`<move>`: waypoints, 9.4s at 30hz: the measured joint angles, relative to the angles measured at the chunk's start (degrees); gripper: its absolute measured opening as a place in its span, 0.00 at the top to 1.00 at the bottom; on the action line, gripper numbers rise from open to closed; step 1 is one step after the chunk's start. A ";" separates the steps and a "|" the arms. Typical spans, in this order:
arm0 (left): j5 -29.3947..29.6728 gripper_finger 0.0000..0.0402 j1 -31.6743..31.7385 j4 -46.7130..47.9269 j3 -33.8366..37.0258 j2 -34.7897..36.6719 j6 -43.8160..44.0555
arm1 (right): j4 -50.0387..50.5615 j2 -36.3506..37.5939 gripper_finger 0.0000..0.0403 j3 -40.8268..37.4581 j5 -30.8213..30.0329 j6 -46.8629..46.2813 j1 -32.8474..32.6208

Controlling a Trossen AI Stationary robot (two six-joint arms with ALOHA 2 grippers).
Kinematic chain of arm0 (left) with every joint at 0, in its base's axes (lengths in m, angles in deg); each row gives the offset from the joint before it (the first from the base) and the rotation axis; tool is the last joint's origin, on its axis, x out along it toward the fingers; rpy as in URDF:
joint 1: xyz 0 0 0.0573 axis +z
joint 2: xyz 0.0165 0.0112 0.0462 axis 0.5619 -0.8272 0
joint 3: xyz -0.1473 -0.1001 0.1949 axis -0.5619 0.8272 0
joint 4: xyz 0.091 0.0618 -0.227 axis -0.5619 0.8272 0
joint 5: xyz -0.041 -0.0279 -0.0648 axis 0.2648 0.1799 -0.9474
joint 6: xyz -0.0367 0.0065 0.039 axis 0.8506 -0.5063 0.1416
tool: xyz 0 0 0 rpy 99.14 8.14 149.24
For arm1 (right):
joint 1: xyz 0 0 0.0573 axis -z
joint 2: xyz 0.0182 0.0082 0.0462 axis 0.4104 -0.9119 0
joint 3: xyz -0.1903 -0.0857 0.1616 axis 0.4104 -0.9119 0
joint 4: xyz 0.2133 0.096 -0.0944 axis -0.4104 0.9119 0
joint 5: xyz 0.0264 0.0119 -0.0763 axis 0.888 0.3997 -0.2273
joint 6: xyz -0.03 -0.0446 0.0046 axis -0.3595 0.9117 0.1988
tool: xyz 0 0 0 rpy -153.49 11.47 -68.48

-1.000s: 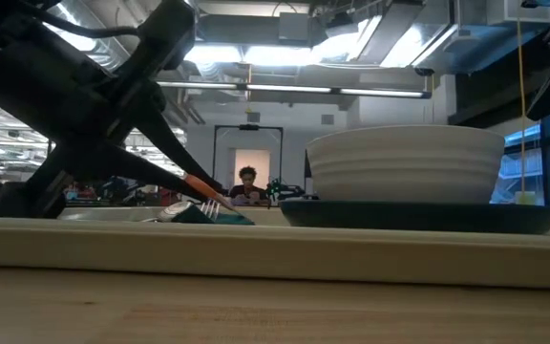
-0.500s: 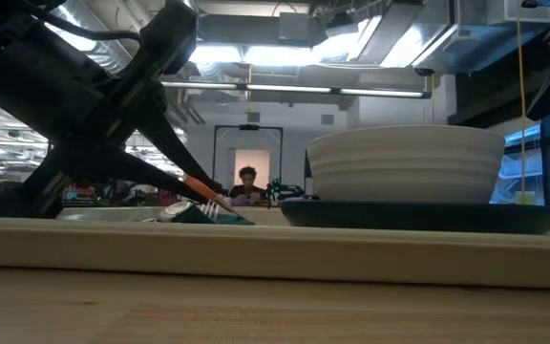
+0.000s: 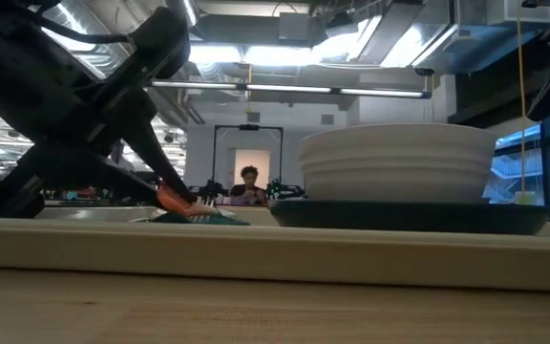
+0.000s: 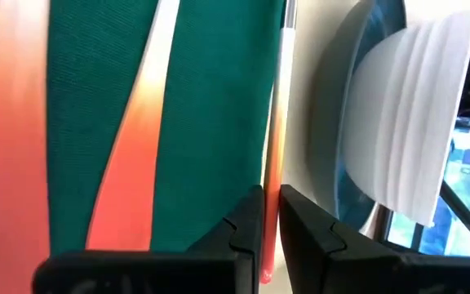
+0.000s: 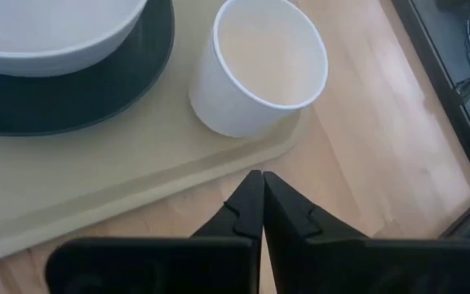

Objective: Set up tray
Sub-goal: Put the orange knife on the green napkin

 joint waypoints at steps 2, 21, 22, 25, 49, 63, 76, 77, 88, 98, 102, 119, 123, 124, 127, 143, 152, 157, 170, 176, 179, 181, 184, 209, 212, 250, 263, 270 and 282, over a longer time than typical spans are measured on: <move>-0.49 0.92 0.07 0.11 0.00 0.12 0.00 | -0.10 0.00 0.97 0.00 0.01 -0.01 0.00; -1.62 0.92 0.10 2.43 -0.10 1.65 -2.69 | -0.59 -0.01 0.97 0.00 1.54 -0.03 -0.02; -2.04 0.92 0.11 4.59 -0.17 2.72 -3.08 | -0.63 -0.01 0.97 0.00 1.54 -0.03 -0.01; -2.39 0.92 0.11 12.44 -0.17 6.23 -3.03 | -0.83 -0.02 0.97 0.00 1.52 -0.03 0.00; -4.74 0.92 3.54 12.53 -0.24 9.57 -25.27 | -1.74 -0.02 0.97 0.00 1.18 0.27 -0.02; -28.02 0.92 17.50 11.97 -0.92 14.29 -84.11 | -9.87 -0.02 0.97 0.02 -8.52 -0.03 1.51; -29.89 0.92 30.10 11.95 -0.92 14.01 -106.58 | -12.86 -0.02 0.97 0.02 -8.16 0.00 6.82; -30.19 0.92 30.98 11.87 -0.92 14.01 -107.93 | -12.86 -0.02 0.97 0.02 -8.14 0.10 7.16; -39.31 0.92 39.38 11.85 -3.26 12.97 -117.65 | -12.84 -0.02 0.97 0.02 -7.99 0.12 10.71; -40.57 0.92 41.26 23.92 -12.43 3.84 -125.29 | -12.92 -0.02 0.97 0.02 -7.98 0.14 13.44; -40.69 0.92 41.13 26.14 -15.10 1.99 -128.09 | -13.30 -0.02 0.97 0.02 -7.99 -0.10 13.51; -37.78 0.92 43.24 27.33 -16.06 1.66 -138.07 | -20.12 -0.02 0.97 0.02 -12.67 -0.32 13.58; -39.27 0.92 43.23 25.65 -16.02 0.41 -139.35 | -20.44 -0.02 0.97 0.02 -12.63 -0.32 14.53; -39.36 0.92 43.23 25.57 -16.01 -0.05 -139.68 | -20.45 -0.02 0.97 0.02 -12.65 -0.32 14.92; -39.33 0.92 43.19 25.48 -16.03 -2.34 -141.16 | -20.50 -0.04 0.97 0.02 -12.60 -0.32 16.03; -38.17 0.92 43.19 27.07 -16.11 -3.50 -141.04 | -20.45 -0.04 0.97 0.02 -10.48 -0.08 17.90; -35.79 0.92 43.06 28.42 -16.13 -3.39 -139.71 | -20.45 -0.04 0.97 0.02 -10.46 0.12 17.89; -35.10 0.92 43.06 29.17 -16.11 -2.85 -139.56 | -20.44 -0.04 0.97 0.02 -10.44 0.14 17.89; -31.21 0.92 42.71 35.01 -16.79 -1.60 -139.56 | -20.42 -0.04 0.97 0.02 -10.42 0.10 17.88; -30.75 0.92 42.73 35.39 -16.79 -1.60 -139.54 | -20.43 -0.04 0.97 0.02 -10.39 0.10 17.88; -29.84 0.92 42.71 35.49 -16.79 -1.60 -139.55 | -20.42 -0.04 0.97 0.02 -10.39 0.07 17.88; -28.70 0.92 42.73 36.00 -16.79 -1.60 -139.56 | -20.42 -0.04 0.97 0.02 -10.37 0.07 17.88; -28.06 0.92 42.73 36.71 -16.79 -1.60 -139.53 | -20.45 -0.04 0.97 0.02 -10.37 0.05 17.88; -26.61 0.92 42.69 38.24 -16.87 2.79 -138.60 | -20.45 -0.04 0.97 0.00 -10.18 -0.01 17.88; -29.39 0.92 42.39 41.12 -16.94 6.37 -138.31 | -20.42 -0.04 0.97 0.00 -8.91 0.04 17.88; -32.78 0.68 14.19 39.80 -14.45 5.03 -115.49 | -21.49 -0.04 0.97 0.00 -6.55 0.10 17.88; -31.41 0.68 14.36 39.90 -14.47 3.97 -112.11 | -21.93 -0.04 0.97 0.00 -5.98 0.10 17.88; -33.34 0.68 14.77 39.70 -14.51 2.10 -109.70 | -21.99 -0.04 0.97 0.00 -5.98 0.10 17.88; -34.62 0.68 16.42 39.70 -14.53 2.10 -109.68 | -22.26 -0.04 0.97 0.00 -5.96 0.12 17.87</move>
